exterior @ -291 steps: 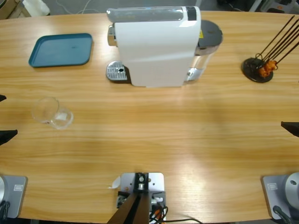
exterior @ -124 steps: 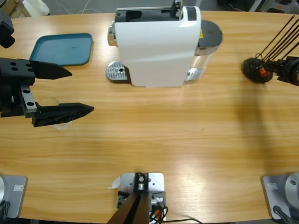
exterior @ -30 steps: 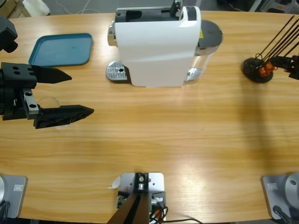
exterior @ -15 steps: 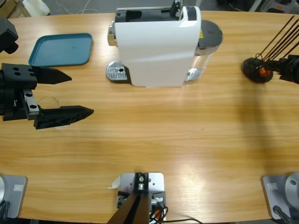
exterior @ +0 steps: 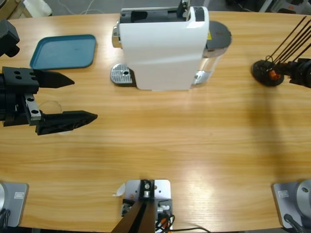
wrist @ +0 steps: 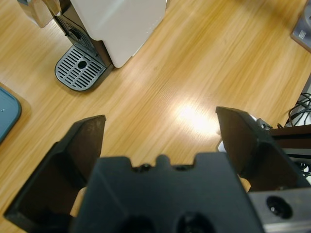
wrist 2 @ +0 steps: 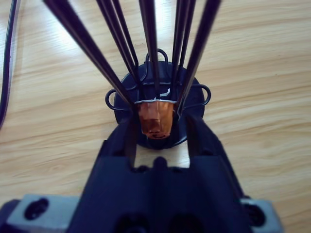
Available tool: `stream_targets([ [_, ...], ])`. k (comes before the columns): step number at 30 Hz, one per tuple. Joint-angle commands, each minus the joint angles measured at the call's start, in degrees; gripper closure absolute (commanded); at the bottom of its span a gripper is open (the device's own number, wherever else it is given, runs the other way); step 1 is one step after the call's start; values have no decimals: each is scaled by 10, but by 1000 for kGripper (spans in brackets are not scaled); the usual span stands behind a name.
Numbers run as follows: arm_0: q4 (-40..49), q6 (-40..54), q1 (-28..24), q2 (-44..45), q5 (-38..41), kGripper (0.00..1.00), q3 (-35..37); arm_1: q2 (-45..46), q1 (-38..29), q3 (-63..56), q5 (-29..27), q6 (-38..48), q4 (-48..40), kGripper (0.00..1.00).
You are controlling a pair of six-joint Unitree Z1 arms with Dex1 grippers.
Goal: Pour coffee
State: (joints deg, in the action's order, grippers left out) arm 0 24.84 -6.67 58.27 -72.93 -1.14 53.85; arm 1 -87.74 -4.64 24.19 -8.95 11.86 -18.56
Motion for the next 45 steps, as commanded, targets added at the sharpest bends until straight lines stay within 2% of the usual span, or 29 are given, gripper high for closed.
stream_targets([
  [1,-2,-7,1,4,-8,19,-26,-24,15,-6,6,-9,-9,740],
  [7,-2,-7,1,8,-8,18,-28,-29,15,-6,6,-14,-14,753],
  [9,-2,-7,1,9,-8,18,-29,-27,16,-6,5,-16,-15,865],
  [13,-2,-7,1,9,-9,19,-29,-24,16,-6,6,-21,-15,870],
  [15,-2,-7,1,9,-9,18,-29,-22,16,-6,6,-28,-15,1000],
  [38,-2,-14,1,21,-13,22,-39,29,13,-14,-5,-35,-15,1000],
  [45,-3,-17,1,18,-13,23,-40,72,5,-6,-21,-33,29,1000],
])
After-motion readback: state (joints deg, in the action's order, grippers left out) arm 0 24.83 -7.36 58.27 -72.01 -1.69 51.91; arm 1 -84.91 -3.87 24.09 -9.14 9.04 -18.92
